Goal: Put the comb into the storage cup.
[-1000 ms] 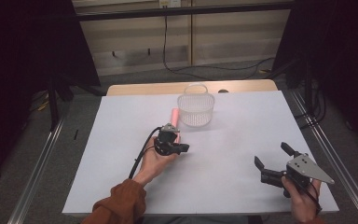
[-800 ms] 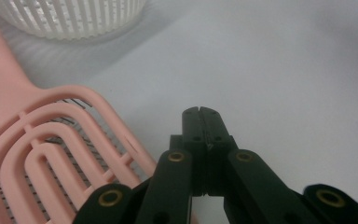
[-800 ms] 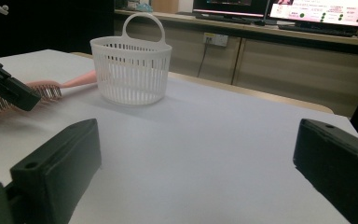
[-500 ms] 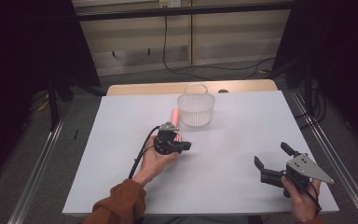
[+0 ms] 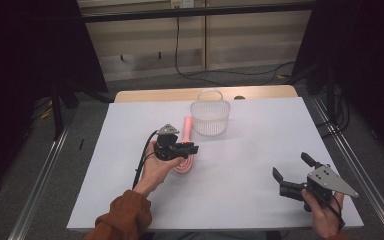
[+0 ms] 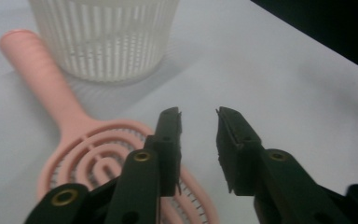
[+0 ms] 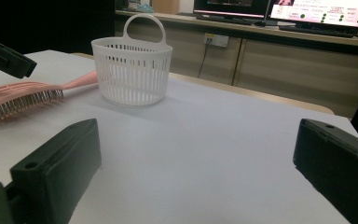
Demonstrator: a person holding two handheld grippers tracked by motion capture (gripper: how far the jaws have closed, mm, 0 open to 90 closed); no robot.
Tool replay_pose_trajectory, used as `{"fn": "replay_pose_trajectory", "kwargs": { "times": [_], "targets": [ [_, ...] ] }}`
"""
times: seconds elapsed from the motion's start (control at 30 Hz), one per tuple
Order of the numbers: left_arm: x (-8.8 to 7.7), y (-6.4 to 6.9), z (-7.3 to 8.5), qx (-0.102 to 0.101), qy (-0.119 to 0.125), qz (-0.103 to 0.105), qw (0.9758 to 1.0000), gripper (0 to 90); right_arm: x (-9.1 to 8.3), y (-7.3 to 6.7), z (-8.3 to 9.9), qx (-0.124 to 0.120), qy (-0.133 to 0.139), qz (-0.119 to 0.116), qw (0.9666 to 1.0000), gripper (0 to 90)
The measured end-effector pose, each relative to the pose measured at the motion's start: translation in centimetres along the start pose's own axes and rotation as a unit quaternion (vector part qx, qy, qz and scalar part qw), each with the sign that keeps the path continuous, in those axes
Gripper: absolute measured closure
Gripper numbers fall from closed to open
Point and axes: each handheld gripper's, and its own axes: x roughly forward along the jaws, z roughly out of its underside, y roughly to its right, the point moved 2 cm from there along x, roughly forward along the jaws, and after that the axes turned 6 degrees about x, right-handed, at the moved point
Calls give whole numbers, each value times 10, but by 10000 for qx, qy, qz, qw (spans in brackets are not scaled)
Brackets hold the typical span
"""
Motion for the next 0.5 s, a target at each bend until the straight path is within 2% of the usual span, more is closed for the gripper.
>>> {"fn": "replay_pose_trajectory", "kwargs": {
  "times": [0.1, 0.17, 0.2, 0.23, 0.27, 0.3, 0.5],
  "targets": [
    [-3, -5, 1, 23, -46, -155, 9999, 596, 0, 0, 0, 1, -16, 1, 10000, 3],
    [-6, -8, 1, -13, -24, -231, 9997, 572, 0, 0, 0, 1, -15, -2, 10000, 2],
    [-7, -10, 1, -53, 6, -317, 9995, 529, 0, 0, 0, -5, -12, -2, 10000, 2],
    [-9, -12, 1, -75, 25, -385, 9992, 447, 0, 0, 0, 6, -11, -1, 10000, 2],
    [-10, -13, 0, -124, 43, -393, 9991, 374, 0, 0, 0, 4, -21, -3, 10000, 2],
    [-11, -14, 0, -154, 35, -383, 9991, 338, 0, 0, 0, 3, -22, -4, 10000, 3],
    [-14, -17, -1, -289, -14, -496, 9984, 189, 0, 0, 0, 2, -22, -3, 10000, 3]
  ]
}}
